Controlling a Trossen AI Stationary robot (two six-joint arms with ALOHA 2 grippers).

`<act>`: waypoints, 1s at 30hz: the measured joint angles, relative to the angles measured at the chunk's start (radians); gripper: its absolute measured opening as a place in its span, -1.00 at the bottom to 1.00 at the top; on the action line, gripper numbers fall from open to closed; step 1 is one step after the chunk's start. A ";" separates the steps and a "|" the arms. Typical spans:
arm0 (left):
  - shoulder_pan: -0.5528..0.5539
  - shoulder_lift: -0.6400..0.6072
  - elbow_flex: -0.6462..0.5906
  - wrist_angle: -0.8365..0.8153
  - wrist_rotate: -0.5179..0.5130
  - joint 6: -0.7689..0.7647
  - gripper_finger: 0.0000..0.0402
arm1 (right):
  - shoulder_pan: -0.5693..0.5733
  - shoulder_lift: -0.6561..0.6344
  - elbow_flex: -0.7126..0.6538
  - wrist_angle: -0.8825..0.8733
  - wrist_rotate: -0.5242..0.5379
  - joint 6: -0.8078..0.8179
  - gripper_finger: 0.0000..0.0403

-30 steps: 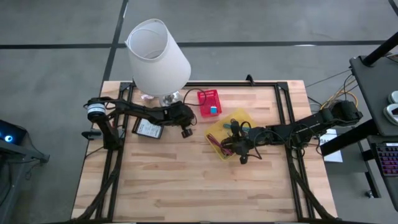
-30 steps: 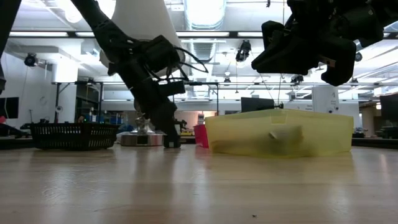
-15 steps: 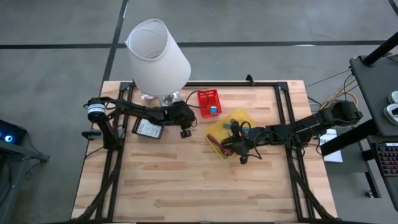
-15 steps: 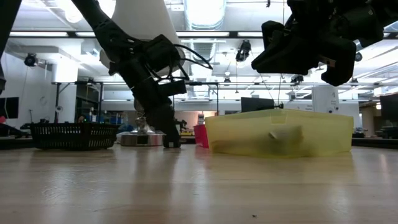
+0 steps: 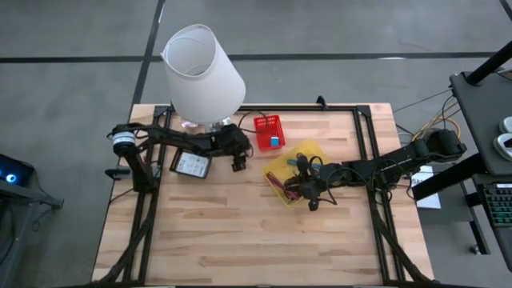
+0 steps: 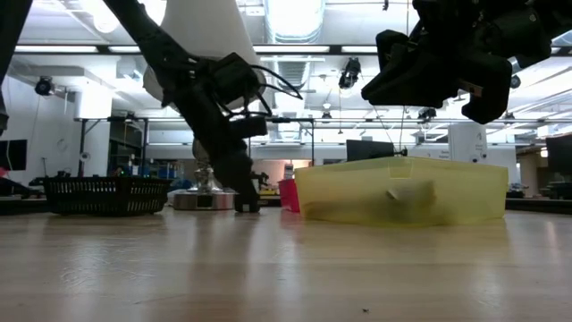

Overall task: Pick and place items into bin
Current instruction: Put the black charger adapter into the red bin

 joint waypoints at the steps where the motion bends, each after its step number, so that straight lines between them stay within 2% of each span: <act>1: 0.010 0.000 0.001 -0.006 0.002 0.005 0.40 | 0.000 0.000 0.000 0.000 0.000 0.001 -0.72; 8: 0.061 0.002 -0.004 -0.007 0.060 0.021 0.41 | 0.000 0.000 0.000 0.000 0.000 -0.001 -0.72; 13: 0.077 0.003 -0.007 -0.008 0.144 0.041 0.40 | 0.000 0.000 0.000 0.000 0.000 -0.001 -0.72; 30: 0.096 0.004 -0.008 -0.011 0.172 0.069 0.10 | 0.000 0.000 0.000 0.001 0.000 -0.001 -0.72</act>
